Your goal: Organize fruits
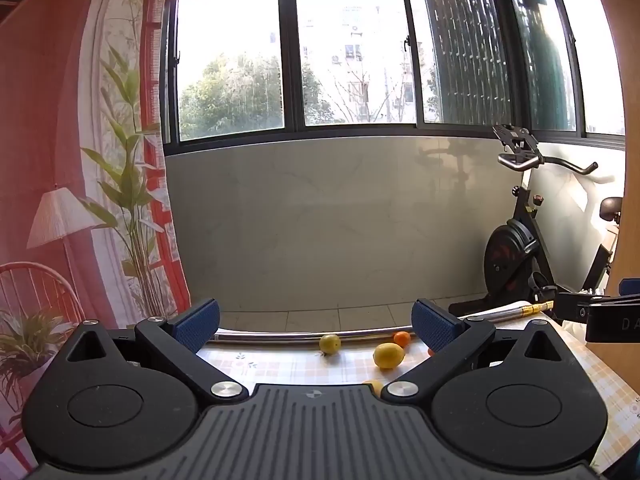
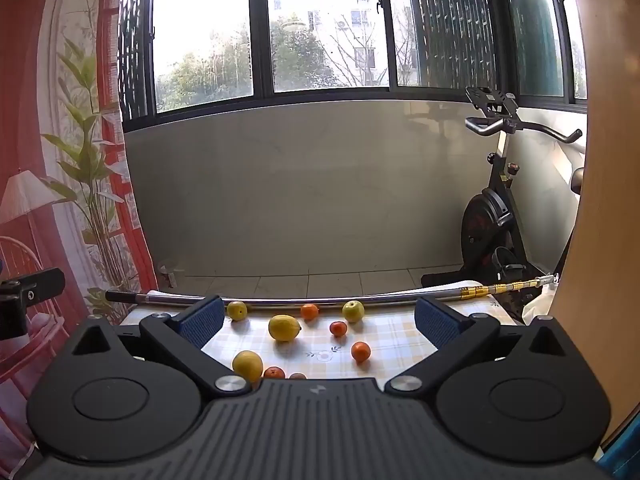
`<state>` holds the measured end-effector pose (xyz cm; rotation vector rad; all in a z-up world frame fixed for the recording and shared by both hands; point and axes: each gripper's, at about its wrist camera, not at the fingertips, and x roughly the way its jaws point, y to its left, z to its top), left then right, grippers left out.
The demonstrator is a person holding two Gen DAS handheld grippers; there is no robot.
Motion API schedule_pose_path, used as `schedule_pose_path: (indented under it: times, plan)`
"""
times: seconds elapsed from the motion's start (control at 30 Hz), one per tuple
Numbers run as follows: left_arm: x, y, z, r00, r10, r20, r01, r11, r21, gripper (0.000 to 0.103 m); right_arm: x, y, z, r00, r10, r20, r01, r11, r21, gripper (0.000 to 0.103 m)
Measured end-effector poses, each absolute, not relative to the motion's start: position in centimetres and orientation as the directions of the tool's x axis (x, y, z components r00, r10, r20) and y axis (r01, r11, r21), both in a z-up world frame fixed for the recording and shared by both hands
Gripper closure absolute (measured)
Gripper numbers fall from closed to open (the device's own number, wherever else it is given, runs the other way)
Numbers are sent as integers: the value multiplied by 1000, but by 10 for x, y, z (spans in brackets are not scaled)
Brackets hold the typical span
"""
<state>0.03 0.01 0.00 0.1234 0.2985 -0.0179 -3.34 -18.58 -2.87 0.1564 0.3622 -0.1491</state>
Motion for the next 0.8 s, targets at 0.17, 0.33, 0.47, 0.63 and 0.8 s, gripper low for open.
schedule_pose_path:
  times: [0.17, 0.33, 0.47, 0.63, 0.8]
  plan:
    - [-2, 4, 1, 961, 6, -277, 21, 995, 94, 0, -35, -185, -28, 926, -118, -360, 173, 977, 123, 0]
    - [-10, 4, 3, 966, 18, -259, 8, 995, 97, 0, -36, -184, -29, 927, -120, -356, 173, 977, 122, 0]
    - [-6, 0, 0, 961, 26, -275, 4, 994, 110, 0, -34, -183, -28, 927, -120, -354, 173, 978, 121, 0]
    - [-7, 0, 3, 961, 27, -275, 2, 995, 102, 0, -38, -183, -24, 930, -126, -345, 174, 979, 111, 0]
    - [-7, 0, 3, 960, 27, -278, 2, 995, 103, 0, -41, -181, -27, 933, -130, -335, 176, 978, 109, 0]
